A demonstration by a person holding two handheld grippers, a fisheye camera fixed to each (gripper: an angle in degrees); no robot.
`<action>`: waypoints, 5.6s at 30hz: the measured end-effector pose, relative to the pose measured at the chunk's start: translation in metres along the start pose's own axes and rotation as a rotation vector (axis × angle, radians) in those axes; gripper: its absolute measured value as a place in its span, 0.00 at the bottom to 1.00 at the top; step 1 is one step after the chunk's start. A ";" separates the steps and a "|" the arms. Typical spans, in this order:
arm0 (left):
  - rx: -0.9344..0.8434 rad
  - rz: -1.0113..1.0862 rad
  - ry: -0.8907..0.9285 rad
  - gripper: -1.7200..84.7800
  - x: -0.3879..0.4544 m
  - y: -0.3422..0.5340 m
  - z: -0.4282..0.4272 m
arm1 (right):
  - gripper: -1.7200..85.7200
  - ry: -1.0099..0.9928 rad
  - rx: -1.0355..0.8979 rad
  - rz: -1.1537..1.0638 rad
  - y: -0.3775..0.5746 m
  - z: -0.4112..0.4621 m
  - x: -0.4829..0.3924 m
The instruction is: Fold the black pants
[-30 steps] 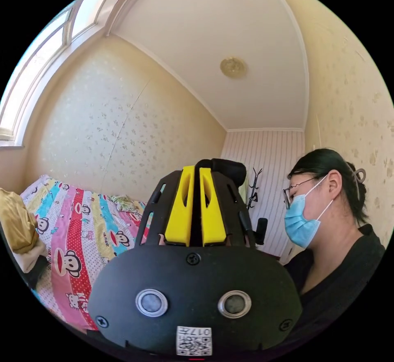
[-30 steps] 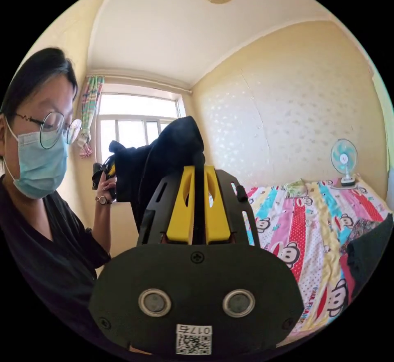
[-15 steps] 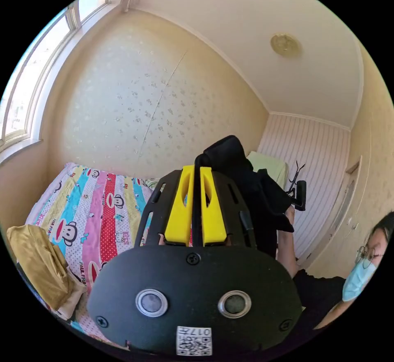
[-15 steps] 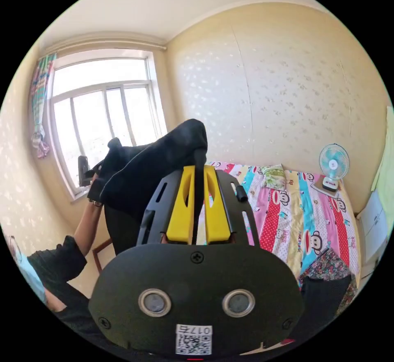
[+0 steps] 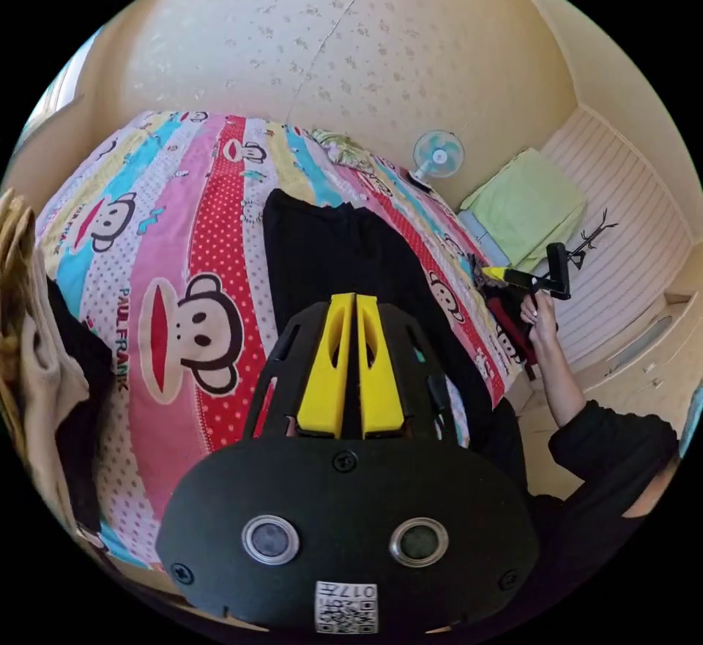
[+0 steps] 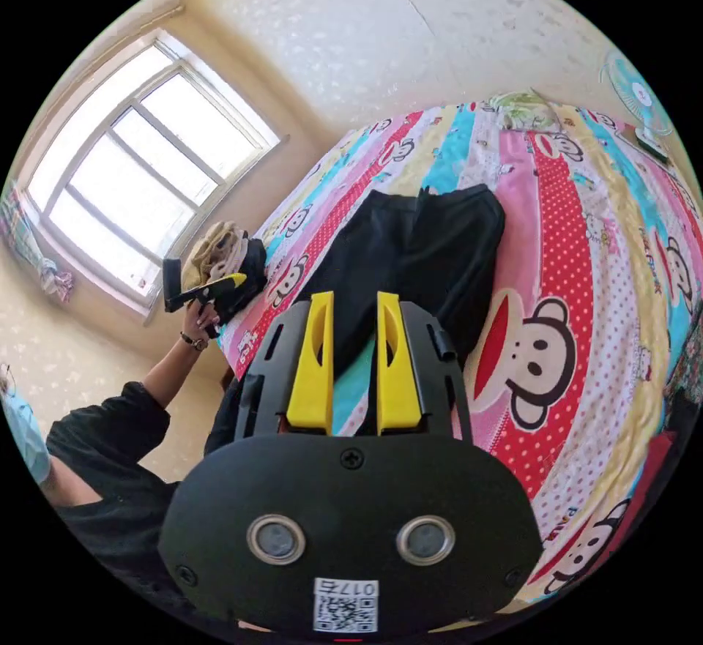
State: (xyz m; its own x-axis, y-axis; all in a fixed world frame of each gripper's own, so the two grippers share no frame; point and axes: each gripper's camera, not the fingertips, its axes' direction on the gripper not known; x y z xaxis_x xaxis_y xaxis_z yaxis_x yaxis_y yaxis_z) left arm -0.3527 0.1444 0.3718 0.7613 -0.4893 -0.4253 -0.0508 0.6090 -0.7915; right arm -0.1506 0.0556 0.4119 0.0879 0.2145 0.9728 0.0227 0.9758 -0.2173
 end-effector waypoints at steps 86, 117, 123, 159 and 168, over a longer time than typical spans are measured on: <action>-0.250 0.111 0.293 0.18 0.127 0.141 0.161 | 0.03 -0.263 -0.008 0.307 0.172 -0.066 0.032; -0.467 0.038 0.438 0.05 0.079 0.235 0.297 | 0.11 -0.020 -0.228 0.310 0.112 -0.058 0.027; -0.330 0.127 0.452 0.03 0.102 0.234 0.221 | 0.13 0.125 -0.143 0.349 0.065 -0.090 0.036; 0.074 -0.425 0.780 0.03 -0.099 0.246 -0.015 | 0.05 0.169 -0.067 0.049 -0.330 0.120 0.036; 0.012 -0.417 0.468 0.06 -0.101 0.249 -0.045 | 0.04 -0.201 -0.131 0.044 -0.307 0.207 0.038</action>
State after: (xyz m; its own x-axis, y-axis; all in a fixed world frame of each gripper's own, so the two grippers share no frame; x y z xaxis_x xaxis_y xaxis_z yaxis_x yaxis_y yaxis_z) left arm -0.4716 0.3171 0.1979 0.3518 -0.9072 -0.2306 0.1990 0.3132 -0.9286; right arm -0.3600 -0.2277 0.5326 -0.1081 0.2731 0.9559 0.1539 0.9545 -0.2553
